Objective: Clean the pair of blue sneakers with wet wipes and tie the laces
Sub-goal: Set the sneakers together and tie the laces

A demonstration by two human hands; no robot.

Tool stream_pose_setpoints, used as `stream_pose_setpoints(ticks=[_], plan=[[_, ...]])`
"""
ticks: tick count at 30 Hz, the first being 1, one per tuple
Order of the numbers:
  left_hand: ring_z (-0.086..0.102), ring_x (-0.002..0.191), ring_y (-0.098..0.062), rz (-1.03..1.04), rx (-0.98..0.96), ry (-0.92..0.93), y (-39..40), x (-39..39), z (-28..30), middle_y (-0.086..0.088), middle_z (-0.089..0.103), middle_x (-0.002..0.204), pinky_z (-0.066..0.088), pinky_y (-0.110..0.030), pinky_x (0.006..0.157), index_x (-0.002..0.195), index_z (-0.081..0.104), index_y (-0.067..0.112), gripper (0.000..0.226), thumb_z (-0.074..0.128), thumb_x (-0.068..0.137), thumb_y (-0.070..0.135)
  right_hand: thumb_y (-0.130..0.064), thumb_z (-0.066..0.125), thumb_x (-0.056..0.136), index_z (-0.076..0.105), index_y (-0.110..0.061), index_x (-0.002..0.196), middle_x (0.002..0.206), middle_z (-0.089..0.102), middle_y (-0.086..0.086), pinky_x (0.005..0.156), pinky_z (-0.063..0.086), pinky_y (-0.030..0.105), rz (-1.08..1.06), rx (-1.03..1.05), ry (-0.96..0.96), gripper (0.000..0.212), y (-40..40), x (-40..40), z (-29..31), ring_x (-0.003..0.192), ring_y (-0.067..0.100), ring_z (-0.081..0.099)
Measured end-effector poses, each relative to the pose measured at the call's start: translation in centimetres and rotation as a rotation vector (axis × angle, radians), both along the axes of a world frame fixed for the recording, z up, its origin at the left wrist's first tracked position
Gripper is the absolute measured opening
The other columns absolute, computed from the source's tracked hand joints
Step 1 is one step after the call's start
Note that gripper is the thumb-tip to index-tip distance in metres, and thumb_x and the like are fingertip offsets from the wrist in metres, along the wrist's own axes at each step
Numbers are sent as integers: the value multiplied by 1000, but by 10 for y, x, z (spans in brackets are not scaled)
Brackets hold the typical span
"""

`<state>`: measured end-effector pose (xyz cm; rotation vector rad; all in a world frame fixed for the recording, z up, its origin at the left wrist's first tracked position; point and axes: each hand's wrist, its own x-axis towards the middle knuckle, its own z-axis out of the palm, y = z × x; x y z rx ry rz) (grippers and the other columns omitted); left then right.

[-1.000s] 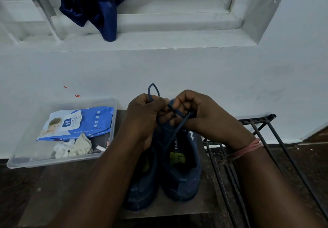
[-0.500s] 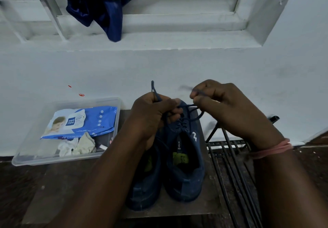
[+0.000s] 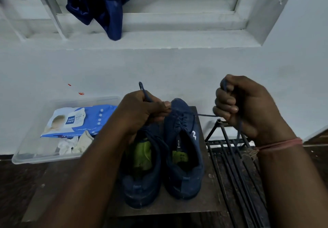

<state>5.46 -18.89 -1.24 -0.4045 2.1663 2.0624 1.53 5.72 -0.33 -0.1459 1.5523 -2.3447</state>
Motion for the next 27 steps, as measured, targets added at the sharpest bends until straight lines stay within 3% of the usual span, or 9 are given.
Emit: stream_pose_setpoints(ticks=[3, 8, 12, 15, 18, 20, 22, 25, 27], plan=[[67, 60, -20, -103, -490, -68, -32, 5, 6, -11, 75, 69, 53, -33, 63, 66, 68, 13, 21, 85, 78, 13, -22, 50, 87, 35, -17, 65, 54, 38, 3, 50, 27, 34, -262, 726, 107, 27, 14, -8, -19, 51, 19, 27], [67, 60, -17, -209, -630, -197, -39, 8, 14, -13, 76, 75, 56, -35, 63, 80, 69, 7, 22, 86, 78, 20, -50, 64, 90, 56, -1, 71, 64, 67, 8, 59, 48, 32, -65, 1160, 273, 53, 0, -6, -33, 55, 20, 57], [58, 99, -24, 8, -1034, -64, -16, 9, 15, -1, 62, 104, 44, -36, 73, 112, 53, 14, 67, 85, 71, 56, -71, 66, 80, 65, -19, 99, 87, 66, -9, 65, 44, 29, -20, 1237, 348, 56, -17, -2, -34, 75, 8, 59], [45, 130, -29, -131, -1172, 155, 1, 4, 9, -1, 51, 140, 38, -42, 104, 142, 48, 29, 60, 72, 88, 44, -61, 72, 79, 59, -31, 123, 120, 59, -16, 81, 45, 27, 123, 1199, 366, 54, -16, 0, -28, 108, 6, 57], [57, 119, -9, -450, -1131, 218, 11, 2, -2, 17, 67, 115, 20, -47, 121, 124, 64, 42, 26, 57, 99, 37, -39, 82, 79, 74, -21, 92, 95, 75, -3, 85, 56, 40, 399, 1068, 325, 23, -13, 0, -24, 95, 19, 69], [59, 103, -3, -584, -1168, 207, 13, 2, -12, 22, 61, 86, -1, -52, 125, 106, 66, 37, 13, 54, 101, 34, -28, 84, 79, 77, -14, 86, 87, 76, 7, 90, 56, 48, 483, 1025, 302, 17, -12, 0, -28, 91, 28, 71], [57, 91, -3, -614, -1153, 249, 10, 0, -20, 20, 56, 76, -2, -47, 126, 91, 62, 33, 8, 59, 99, 35, -21, 80, 83, 76, -10, 84, 83, 76, 10, 89, 56, 50, 488, 1020, 305, 12, -12, -2, -34, 88, 33, 71], [60, 82, -4, -529, -1077, 319, 1, -7, -27, 16, 63, 74, 43, -37, 102, 72, 55, 36, 24, 68, 92, 37, -15, 70, 93, 73, -15, 84, 73, 71, 9, 76, 53, 50, 517, 964, 276, 9, -9, -4, -40, 69, 30, 64], [58, 76, 0, -468, -1039, 279, -5, -8, -30, 18, 62, 70, 42, -24, 71, 67, 55, 33, 28, 70, 90, 33, -15, 66, 96, 70, -17, 81, 65, 64, 7, 63, 45, 36, 559, 949, 235, 15, -5, -5, -40, 60, 20, 53]])
